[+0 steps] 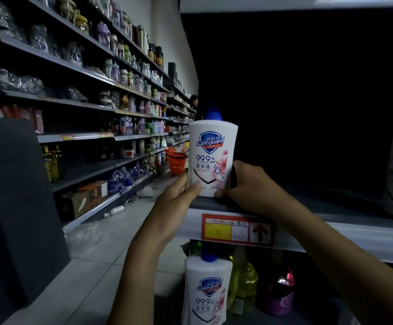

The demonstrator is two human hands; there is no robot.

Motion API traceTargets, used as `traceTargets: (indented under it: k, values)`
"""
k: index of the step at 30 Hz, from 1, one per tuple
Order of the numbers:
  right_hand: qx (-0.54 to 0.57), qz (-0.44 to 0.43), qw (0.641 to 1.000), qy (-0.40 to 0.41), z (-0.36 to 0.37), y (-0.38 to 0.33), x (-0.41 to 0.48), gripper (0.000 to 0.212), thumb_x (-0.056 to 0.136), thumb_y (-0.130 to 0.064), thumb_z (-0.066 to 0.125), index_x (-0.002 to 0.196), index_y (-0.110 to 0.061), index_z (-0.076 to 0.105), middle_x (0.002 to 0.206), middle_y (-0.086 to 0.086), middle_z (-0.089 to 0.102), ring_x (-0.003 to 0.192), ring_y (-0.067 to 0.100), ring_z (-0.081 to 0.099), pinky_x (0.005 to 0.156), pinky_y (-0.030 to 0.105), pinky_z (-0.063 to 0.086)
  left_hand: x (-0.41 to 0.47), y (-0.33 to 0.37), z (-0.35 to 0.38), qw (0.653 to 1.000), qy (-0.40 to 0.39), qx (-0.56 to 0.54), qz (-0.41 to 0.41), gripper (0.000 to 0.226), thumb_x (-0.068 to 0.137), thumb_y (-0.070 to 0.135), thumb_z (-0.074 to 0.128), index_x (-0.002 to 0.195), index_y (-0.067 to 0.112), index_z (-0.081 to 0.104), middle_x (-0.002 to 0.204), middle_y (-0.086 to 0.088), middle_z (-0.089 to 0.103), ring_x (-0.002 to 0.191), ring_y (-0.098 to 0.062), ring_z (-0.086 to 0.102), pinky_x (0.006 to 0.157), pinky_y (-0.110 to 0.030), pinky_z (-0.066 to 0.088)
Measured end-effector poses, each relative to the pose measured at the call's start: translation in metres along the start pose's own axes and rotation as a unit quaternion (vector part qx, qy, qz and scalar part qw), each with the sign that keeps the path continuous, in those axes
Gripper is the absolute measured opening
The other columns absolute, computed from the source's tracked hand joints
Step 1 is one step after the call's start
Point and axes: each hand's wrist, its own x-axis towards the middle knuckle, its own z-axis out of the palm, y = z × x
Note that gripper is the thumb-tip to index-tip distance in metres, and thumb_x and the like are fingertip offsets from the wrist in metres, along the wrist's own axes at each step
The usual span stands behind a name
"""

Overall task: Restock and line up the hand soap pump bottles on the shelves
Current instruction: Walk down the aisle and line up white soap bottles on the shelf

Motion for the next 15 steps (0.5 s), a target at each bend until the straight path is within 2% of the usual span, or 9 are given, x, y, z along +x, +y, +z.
traceTargets:
  k: [3,6,8,9,11,12,14,15]
  values:
    - [-0.001,0.007,1.000,0.003,0.002,0.003,0.002,0.041,0.075,-0.028,0.080,0.102,-0.029,0.049,0.115,-0.004,0.066,0.082,0.004,0.053,0.060,0.012,0.039,-0.002,0.002,0.001,1.000,-0.006,-0.005,-0.015,0.024,0.094,0.043,0.052,0.103,0.065,0.056,0.106,0.040,0.062,0.105,0.011,0.058,0.091,-0.022,0.043]
    - [-0.005,0.013,1.000,-0.004,0.002,0.001,0.001,0.042,0.076,-0.027,0.079,0.108,-0.026,0.053,0.117,-0.002,0.066,0.088,0.006,0.054,0.064,0.015,0.041,-0.006,0.009,0.001,1.000,0.001,0.005,-0.021,0.026,0.093,0.043,0.052,0.090,0.069,0.056,0.091,0.050,0.058,0.090,0.025,0.054,0.080,-0.015,0.039]
    - [-0.011,0.016,1.000,-0.017,-0.005,-0.007,-0.003,0.041,0.077,-0.026,0.078,0.113,-0.022,0.057,0.117,-0.001,0.066,0.092,0.009,0.056,0.069,0.019,0.043,-0.009,0.016,0.002,0.999,0.012,0.021,-0.027,0.020,0.094,0.044,0.051,0.096,0.064,0.054,0.086,0.049,0.057,0.083,0.026,0.054,0.073,-0.009,0.039]
    - [-0.019,0.009,1.000,-0.013,-0.011,-0.012,-0.006,0.039,0.079,-0.026,0.076,0.113,-0.020,0.059,0.116,0.000,0.066,0.095,0.011,0.060,0.072,0.021,0.045,-0.011,0.021,0.003,0.999,0.026,0.036,-0.022,0.019,0.094,0.045,0.049,0.106,0.060,0.052,0.089,0.046,0.056,0.081,0.025,0.054,0.069,-0.008,0.039]
    - [-0.050,-0.017,0.998,0.043,-0.032,-0.020,-0.018,0.033,0.083,-0.027,0.072,0.113,-0.018,0.062,0.112,0.000,0.068,0.100,0.017,0.064,0.075,0.025,0.047,-0.015,0.031,0.009,0.990,0.097,0.100,0.024,0.036,0.096,0.046,0.047,0.131,0.050,0.044,0.100,0.033,0.055,0.080,0.021,0.047,0.065,-0.012,0.037]
    - [-0.056,-0.030,0.994,0.088,-0.044,-0.022,-0.028,0.032,0.084,-0.026,0.069,0.114,-0.019,0.062,0.111,0.001,0.068,0.100,0.017,0.065,0.076,0.026,0.050,-0.016,0.037,0.014,0.976,0.152,0.144,0.062,0.039,0.096,0.046,0.046,0.136,0.044,0.044,0.105,0.023,0.057,0.081,0.017,0.049,0.063,-0.013,0.037]
    - [-0.032,-0.049,0.980,0.189,-0.070,-0.018,-0.055,0.032,0.086,-0.026,0.066,0.117,-0.019,0.062,0.110,-0.001,0.069,0.099,0.013,0.064,0.082,0.026,0.052,-0.021,0.052,0.031,0.949,0.217,0.169,0.155,0.037,0.096,0.045,0.046,0.131,0.036,0.051,0.116,0.010,0.061,0.091,0.001,0.058,0.067,-0.020,0.045]
    - [-0.012,-0.057,0.970,0.237,-0.084,-0.012,-0.071,0.031,0.085,-0.026,0.065,0.115,-0.018,0.063,0.107,-0.002,0.070,0.097,0.010,0.064,0.083,0.024,0.051,-0.024,0.061,0.045,0.948,0.211,0.143,0.192,0.035,0.094,0.044,0.046,0.126,0.034,0.056,0.117,0.007,0.063,0.098,-0.006,0.060,0.072,-0.025,0.049]
